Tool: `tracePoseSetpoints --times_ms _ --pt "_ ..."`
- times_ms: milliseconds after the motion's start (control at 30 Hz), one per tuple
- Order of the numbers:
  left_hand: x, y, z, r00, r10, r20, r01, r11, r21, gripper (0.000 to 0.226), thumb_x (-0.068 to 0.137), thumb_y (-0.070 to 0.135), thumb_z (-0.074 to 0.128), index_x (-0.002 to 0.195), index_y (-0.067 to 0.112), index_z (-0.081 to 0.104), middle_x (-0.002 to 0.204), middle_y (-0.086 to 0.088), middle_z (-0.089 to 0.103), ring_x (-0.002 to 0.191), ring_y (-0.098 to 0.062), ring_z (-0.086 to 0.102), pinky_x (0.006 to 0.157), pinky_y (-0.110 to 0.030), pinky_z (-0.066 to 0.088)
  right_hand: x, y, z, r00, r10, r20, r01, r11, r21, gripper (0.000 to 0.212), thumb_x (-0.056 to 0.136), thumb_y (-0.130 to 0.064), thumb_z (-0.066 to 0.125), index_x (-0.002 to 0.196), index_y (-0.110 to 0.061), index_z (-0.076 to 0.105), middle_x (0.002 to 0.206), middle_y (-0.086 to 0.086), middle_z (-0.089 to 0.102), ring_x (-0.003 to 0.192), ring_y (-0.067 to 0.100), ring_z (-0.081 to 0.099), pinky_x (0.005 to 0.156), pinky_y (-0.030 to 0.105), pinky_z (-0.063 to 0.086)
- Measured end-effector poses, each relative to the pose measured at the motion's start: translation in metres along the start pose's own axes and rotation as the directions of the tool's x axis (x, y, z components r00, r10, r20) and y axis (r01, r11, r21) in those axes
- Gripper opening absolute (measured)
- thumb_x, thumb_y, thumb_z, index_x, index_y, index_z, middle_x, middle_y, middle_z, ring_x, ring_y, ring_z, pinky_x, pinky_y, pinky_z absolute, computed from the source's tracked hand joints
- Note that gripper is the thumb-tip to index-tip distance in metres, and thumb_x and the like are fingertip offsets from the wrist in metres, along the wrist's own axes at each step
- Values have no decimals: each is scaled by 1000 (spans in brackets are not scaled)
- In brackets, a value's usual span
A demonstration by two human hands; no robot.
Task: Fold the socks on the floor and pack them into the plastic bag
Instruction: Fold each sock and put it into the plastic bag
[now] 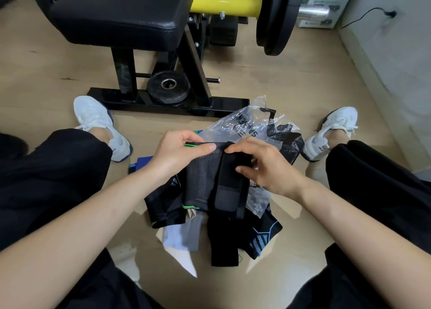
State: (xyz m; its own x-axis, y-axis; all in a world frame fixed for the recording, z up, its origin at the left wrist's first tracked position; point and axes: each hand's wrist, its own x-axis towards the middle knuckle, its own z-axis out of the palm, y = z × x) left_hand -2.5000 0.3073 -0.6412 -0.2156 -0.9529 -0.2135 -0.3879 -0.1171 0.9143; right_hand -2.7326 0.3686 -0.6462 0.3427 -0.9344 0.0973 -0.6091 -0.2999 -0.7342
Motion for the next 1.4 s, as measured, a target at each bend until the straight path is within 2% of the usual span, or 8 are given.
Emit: tracePoseSetpoints --times_ms 133,333,567,733,967,1100,1267,1400 --pt "0 -6 -3 992 -29 124 32 999 -21 23 71 24 91 89 22 77 94 -2 79 85 -13 68 96 -42 54 1 6 -1 984 119 -132 -113 992 50 45 82 -5 77 121 -26 66 113 -2 63 106 20 60 89 38 49" --pt "-2 -7 6 994 69 -90 -64 996 58 33 65 54 83 82 27 73 83 -6 74 75 -28 67 79 -52 56 5 8 -3 978 167 -126 -170 985 -12 48 82 -9 78 123 -30 64 113 -9 59 97 18 60 82 34 52" --pt "-18 -1 20 968 187 -165 -150 966 211 21 77 42 83 88 29 70 75 11 68 70 -12 64 75 -43 56 6 1 8 957 278 -81 -266 955 130 55 81 -9 79 131 -26 61 115 -9 60 97 1 59 80 17 48" --pt "-23 -2 28 962 262 -78 -238 942 236 19 80 37 83 89 27 70 59 24 61 54 -2 56 59 -19 39 4 -7 17 942 335 -30 -285 843 455 59 79 -10 82 133 -23 60 122 -4 65 100 17 69 90 37 57" --pt "-28 3 23 975 112 191 -78 981 -178 23 101 13 56 116 22 72 109 -3 71 100 -17 69 82 -35 62 3 -15 16 893 445 -59 -297 685 665 46 80 -19 82 122 -18 65 113 -1 66 87 13 71 75 31 59" --pt "-29 8 15 925 147 350 -104 985 -138 36 92 27 53 120 19 72 118 3 71 110 -9 67 88 -33 59 5 -13 8 869 491 -66 -328 670 666 32 87 -8 75 116 -15 65 109 5 62 73 10 66 63 27 57" --pt "-23 -1 4 926 307 219 -320 947 26 30 92 19 66 120 30 70 124 21 61 115 1 59 97 -29 47 3 -4 -13 896 444 0 -319 645 694 35 88 6 65 117 -15 68 118 15 65 90 26 64 83 48 56" --pt "-27 4 4 857 297 421 -341 940 30 52 91 23 71 138 38 54 148 18 42 139 -1 41 110 -26 40 2 -6 -22 931 341 128 -292 489 822 39 91 8 57 127 -8 61 123 11 64 100 26 66 90 49 55"
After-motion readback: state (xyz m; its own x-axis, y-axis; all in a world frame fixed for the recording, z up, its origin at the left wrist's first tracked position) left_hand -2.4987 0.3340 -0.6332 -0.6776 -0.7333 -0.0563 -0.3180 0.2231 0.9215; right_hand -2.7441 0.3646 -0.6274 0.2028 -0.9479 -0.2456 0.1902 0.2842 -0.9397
